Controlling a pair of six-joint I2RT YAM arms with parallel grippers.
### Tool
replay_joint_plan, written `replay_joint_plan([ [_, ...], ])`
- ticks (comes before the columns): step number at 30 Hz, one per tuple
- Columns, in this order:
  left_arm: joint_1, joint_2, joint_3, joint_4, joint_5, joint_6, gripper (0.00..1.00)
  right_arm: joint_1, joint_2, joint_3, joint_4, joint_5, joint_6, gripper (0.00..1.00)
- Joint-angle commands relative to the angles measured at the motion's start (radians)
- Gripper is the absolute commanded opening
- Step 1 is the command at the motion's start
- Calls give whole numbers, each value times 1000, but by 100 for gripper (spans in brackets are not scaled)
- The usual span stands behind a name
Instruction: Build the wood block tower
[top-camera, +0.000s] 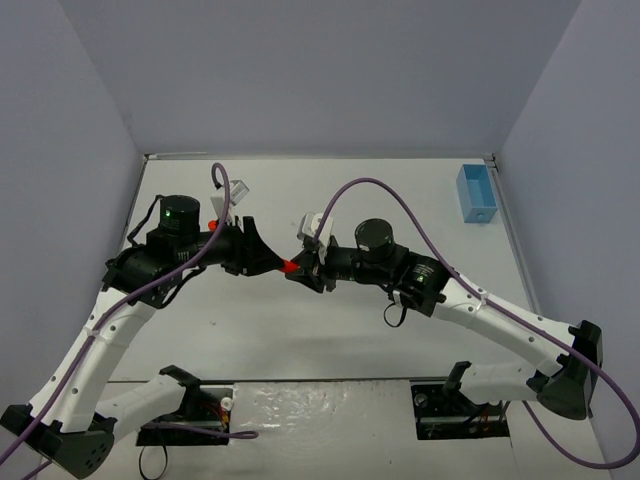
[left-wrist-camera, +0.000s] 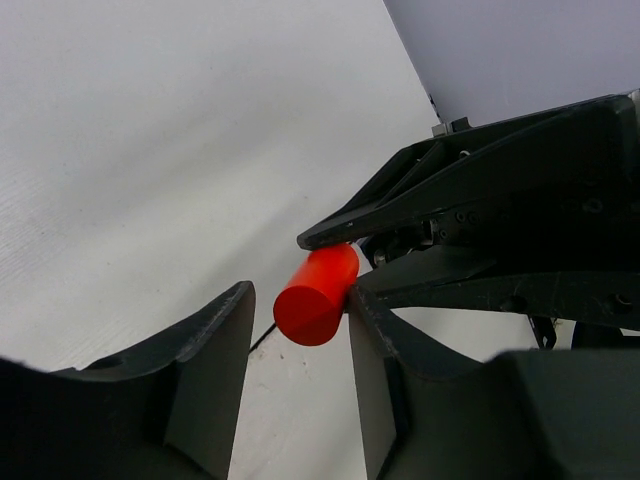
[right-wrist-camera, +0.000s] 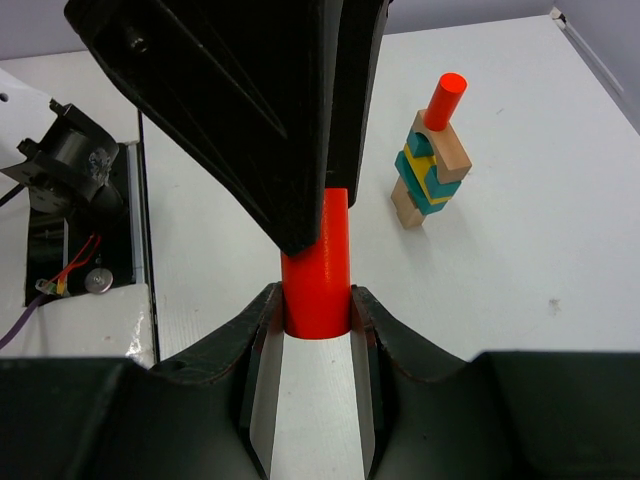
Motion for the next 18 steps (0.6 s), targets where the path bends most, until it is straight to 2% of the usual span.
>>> replay_joint_plan([
  [1,-3,-3,20,76,4,-10,34,4,-35,7,88,-17,-6,3],
  [5,-3,-1,18,87,19,-18,21,3,-37,4,88,-14,-7,4],
  [9,-3,-6,6,103,38,-30,2,3,-39,1,91,0,-11,4],
  [18,-4,-10,-10,132,57,-58,0,3,-40,5,101,13,-15,5],
])
